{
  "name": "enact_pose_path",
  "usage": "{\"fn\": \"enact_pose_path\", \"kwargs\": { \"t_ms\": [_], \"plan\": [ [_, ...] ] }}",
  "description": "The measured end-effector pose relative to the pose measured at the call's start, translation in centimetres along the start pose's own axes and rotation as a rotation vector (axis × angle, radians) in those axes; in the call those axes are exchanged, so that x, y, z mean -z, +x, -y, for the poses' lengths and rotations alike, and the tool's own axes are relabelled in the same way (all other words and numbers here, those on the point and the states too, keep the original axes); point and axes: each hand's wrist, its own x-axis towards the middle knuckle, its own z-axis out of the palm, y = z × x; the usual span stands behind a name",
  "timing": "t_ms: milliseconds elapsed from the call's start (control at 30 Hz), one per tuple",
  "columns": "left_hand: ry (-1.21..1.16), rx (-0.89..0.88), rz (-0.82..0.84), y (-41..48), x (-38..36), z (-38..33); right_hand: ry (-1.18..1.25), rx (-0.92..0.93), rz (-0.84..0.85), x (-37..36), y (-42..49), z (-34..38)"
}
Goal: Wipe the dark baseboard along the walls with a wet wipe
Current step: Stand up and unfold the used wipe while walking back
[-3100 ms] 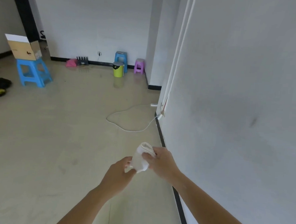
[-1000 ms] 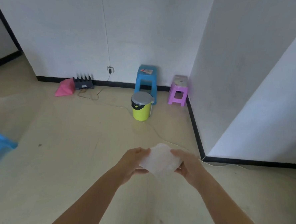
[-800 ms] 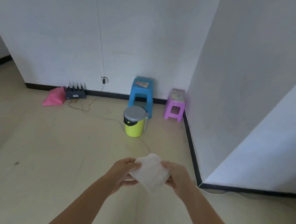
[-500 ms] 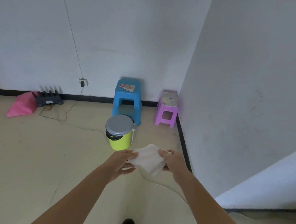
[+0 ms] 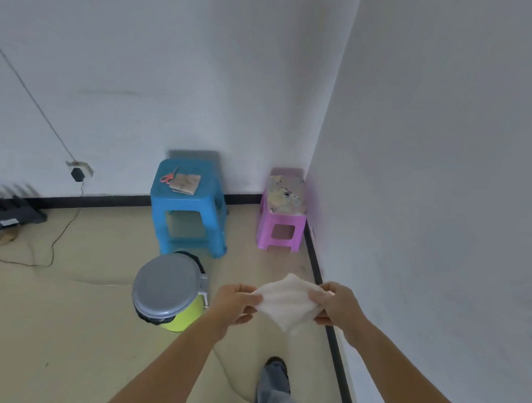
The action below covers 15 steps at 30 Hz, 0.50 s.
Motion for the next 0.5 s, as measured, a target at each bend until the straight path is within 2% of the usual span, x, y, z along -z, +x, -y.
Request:
{"fn": "enact_pose_path", "kwargs": {
  "t_ms": [200,367,500],
  "plan": [
    [0.076,-0.071,-0.083,11.5,-2.3,-10.6,-0.065,0.003,-0.019,3.8,13.8,8.2],
    [0.074,-0.004,-0.146,21.4,-2.3,-16.7,-0.118,-0.021,-0.038,3.7,25.3,13.1],
    [0.121,0.020,-0.117,32.3,-2.2,-22.1,-0.069,-0.080,-0.091,3.6,36.7,16.2]
  ]
}}
